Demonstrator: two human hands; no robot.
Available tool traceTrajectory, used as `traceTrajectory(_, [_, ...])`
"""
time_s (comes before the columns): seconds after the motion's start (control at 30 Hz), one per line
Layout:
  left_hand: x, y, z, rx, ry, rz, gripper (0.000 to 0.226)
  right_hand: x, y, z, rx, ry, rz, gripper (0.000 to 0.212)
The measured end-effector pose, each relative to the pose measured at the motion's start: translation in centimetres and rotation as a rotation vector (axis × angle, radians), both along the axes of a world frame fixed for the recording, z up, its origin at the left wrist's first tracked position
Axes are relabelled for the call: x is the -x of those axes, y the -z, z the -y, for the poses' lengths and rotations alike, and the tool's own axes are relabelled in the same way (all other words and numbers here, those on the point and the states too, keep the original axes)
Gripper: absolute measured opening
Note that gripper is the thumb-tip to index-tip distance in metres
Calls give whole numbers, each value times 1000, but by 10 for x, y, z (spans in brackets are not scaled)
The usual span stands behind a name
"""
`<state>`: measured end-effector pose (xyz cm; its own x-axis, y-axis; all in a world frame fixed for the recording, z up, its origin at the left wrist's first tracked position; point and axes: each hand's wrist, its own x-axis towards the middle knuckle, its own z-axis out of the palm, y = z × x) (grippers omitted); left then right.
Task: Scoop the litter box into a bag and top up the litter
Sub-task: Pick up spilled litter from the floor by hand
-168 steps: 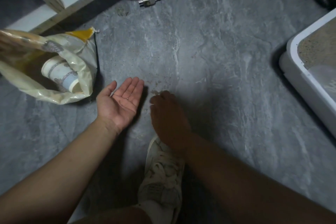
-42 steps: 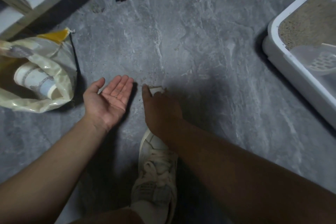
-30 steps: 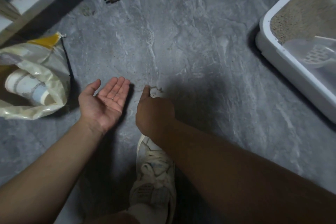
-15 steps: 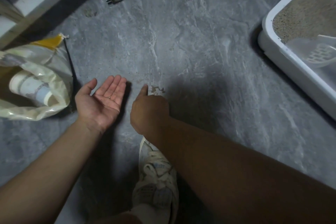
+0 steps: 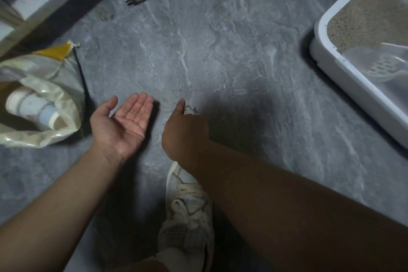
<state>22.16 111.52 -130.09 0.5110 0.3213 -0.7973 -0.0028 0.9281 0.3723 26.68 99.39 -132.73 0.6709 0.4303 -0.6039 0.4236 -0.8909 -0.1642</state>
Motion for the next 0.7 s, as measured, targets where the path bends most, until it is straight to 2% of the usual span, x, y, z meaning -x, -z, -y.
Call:
traceTrajectory(0.2, [-1,1,6,17,7,9,58,6,-17,18,-32,-10,12,88])
traceTrajectory(0.4, [-2,-1,7,5,5,12,57,14,-20,28,-149,-196,129,71])
traceTrajectory(0.7, [1,-3,8,7,6,7,57,2,-18,40,-123,-185,152,62])
